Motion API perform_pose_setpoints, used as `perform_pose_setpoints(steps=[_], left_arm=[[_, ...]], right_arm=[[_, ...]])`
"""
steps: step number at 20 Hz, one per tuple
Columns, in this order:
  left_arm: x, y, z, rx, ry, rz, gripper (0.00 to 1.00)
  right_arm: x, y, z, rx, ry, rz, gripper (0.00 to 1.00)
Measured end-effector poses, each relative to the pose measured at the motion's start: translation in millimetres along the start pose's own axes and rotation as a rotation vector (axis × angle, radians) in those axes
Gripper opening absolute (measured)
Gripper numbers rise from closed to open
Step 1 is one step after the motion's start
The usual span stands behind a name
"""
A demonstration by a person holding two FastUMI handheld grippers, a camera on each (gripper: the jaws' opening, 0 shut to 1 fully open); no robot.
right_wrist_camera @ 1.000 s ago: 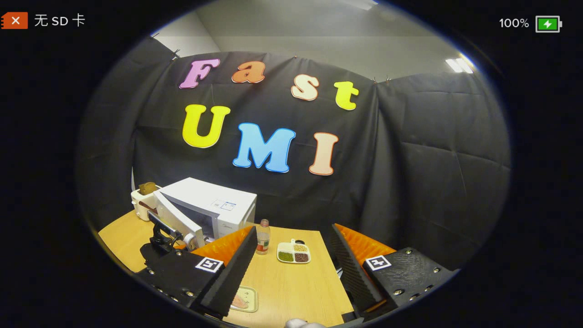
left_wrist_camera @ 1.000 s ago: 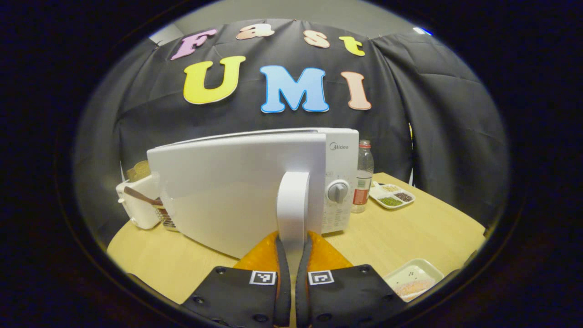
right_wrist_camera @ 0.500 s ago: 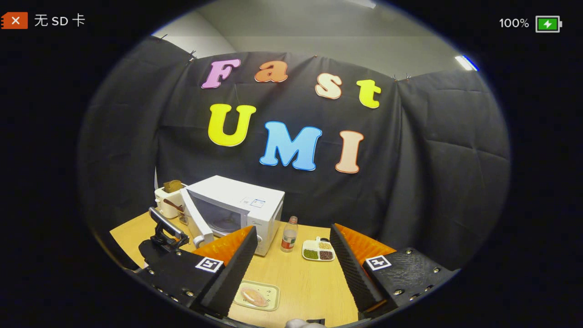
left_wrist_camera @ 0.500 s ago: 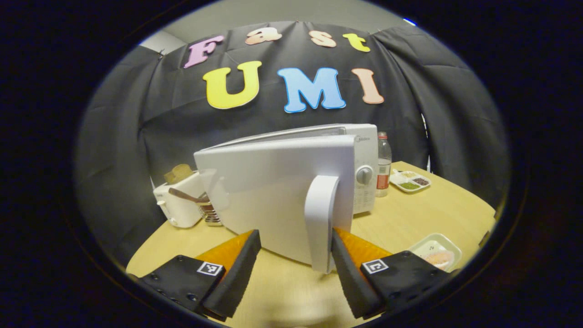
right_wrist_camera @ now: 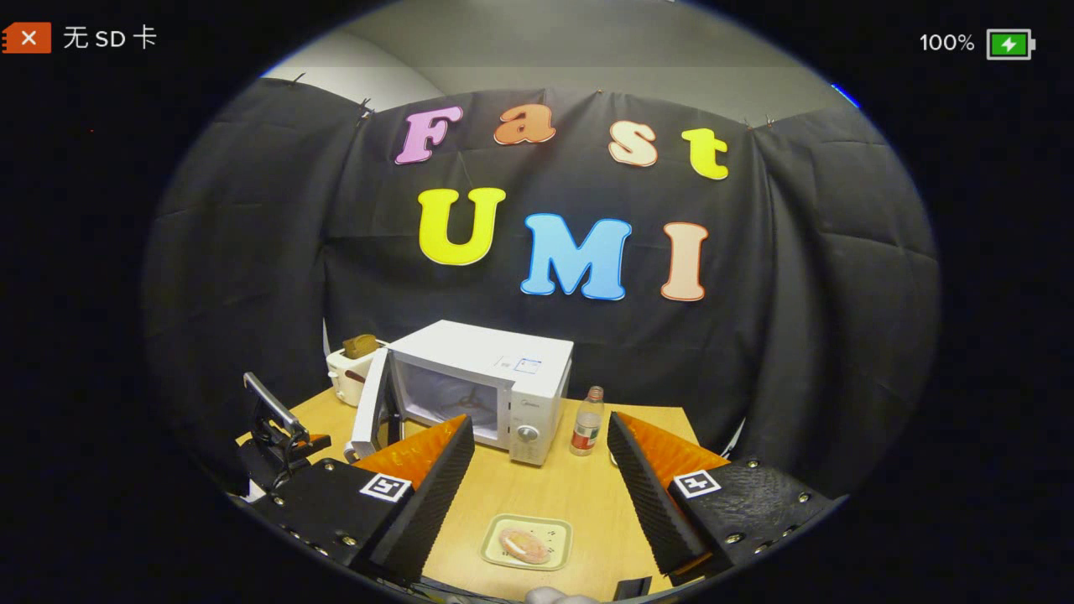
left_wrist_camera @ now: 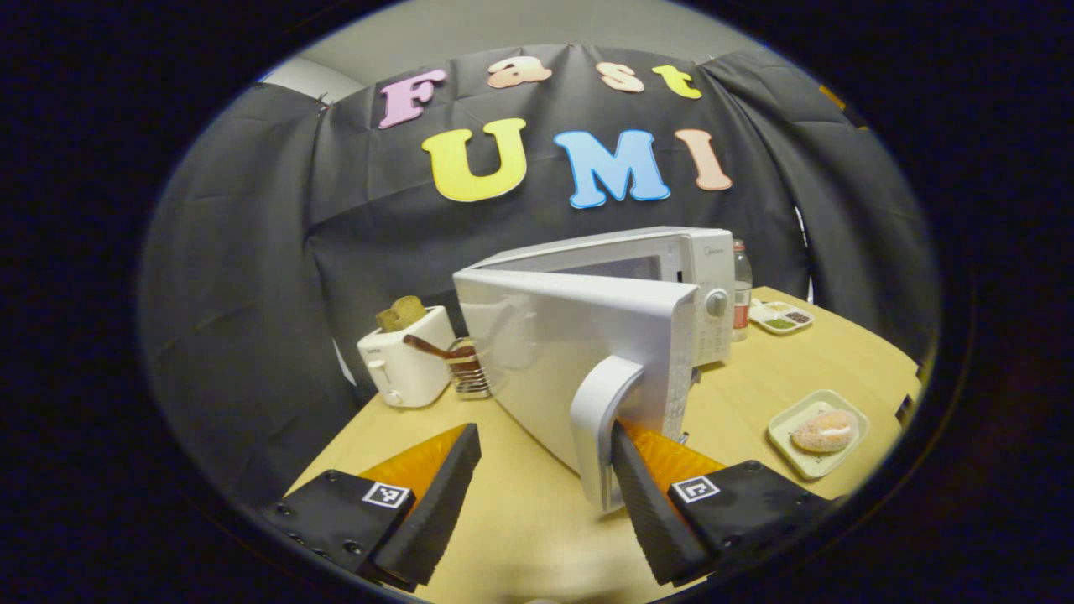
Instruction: Open the microwave oven with the left hand, put the food in, and close the microwave oven.
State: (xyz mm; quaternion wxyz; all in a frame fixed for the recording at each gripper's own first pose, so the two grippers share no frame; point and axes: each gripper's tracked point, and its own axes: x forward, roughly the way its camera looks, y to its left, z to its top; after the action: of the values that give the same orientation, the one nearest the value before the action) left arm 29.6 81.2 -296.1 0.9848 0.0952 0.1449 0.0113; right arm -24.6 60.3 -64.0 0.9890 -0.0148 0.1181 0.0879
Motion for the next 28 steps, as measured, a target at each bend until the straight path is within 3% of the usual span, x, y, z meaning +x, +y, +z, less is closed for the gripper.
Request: perform_pose_setpoints(steps=[2,8,12,14,16,17,21,23,24,28], left_arm=[[-14,26,-1,0.003,-0.003,0.025,1.0],[-56,90,-21,0.012,0.021,0.109,0.97],[-67,147,-42,-0.035,0.065,0.209,0.94],[-73,158,-43,-0.058,0.07,0.228,0.97],[-83,151,-34,-0.068,0.055,0.221,1.0],[-88,144,-28,-0.075,0.046,0.21,0.94],[-99,100,17,-0.121,-0.018,0.117,0.97],[-102,80,47,-0.135,-0.054,0.073,0.94],[-105,74,64,-0.135,-0.078,0.064,1.0],[-110,63,120,-0.128,-0.161,0.065,0.99]], right_arm=[[3,21,-5,0.012,0.011,0.043,0.98],[6,68,-12,-0.005,0.017,0.137,0.98],[14,68,-19,-0.022,0.021,0.144,0.98],[19,57,-29,-0.038,0.033,0.131,0.98],[25,39,-46,-0.051,0.049,0.107,0.98],[28,33,-58,-0.052,0.06,0.106,0.98],[42,21,-125,-0.061,0.135,0.148,0.98],[48,15,-174,-0.078,0.218,0.166,0.98],[53,11,-200,-0.092,0.267,0.17,0.98],[66,5,-275,-0.148,0.402,0.188,0.98]])
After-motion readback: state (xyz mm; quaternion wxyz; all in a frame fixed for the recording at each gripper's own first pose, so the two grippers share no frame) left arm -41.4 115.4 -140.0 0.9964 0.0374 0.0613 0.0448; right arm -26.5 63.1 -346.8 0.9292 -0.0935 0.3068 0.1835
